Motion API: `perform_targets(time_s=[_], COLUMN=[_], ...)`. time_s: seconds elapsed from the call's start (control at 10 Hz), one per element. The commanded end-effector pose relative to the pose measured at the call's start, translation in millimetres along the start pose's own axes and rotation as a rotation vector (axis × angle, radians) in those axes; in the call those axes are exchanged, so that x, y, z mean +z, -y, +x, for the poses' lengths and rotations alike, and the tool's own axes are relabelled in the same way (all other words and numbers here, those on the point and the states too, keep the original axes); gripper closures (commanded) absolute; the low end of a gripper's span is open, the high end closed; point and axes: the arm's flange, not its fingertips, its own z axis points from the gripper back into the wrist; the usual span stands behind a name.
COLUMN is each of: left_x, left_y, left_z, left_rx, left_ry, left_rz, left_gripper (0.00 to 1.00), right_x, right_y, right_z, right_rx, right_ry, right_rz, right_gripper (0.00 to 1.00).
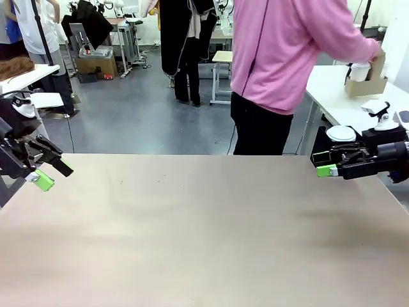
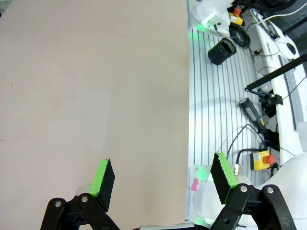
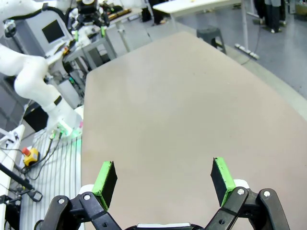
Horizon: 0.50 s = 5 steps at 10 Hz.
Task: Pour a drink into a cup and package it in a carrier.
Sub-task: Insert the held 600 ml Paper Cup into the Cup Carrier.
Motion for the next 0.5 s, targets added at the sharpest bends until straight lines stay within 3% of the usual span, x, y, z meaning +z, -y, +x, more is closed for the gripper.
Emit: perform_targets(time_s=[0.0, 0.4], left_x=[0.9, 0.9], left_y=[1.3, 1.3], left_z=[-0.9, -0.9], left_rx=[-0.010, -0.010], left_ry=[0.000, 0.000], left_rz=[-0.003, -0.003], left_gripper=[0.00, 0.00], right_x=[0.7, 0.7], right_y=[-0.9, -0.9], right_z=[1.1, 1.1], right_rx=[0.023, 0.023], right_ry=[0.003, 0.003], right_rz=[0.002, 0.002], right_gripper=[0.00, 0.00])
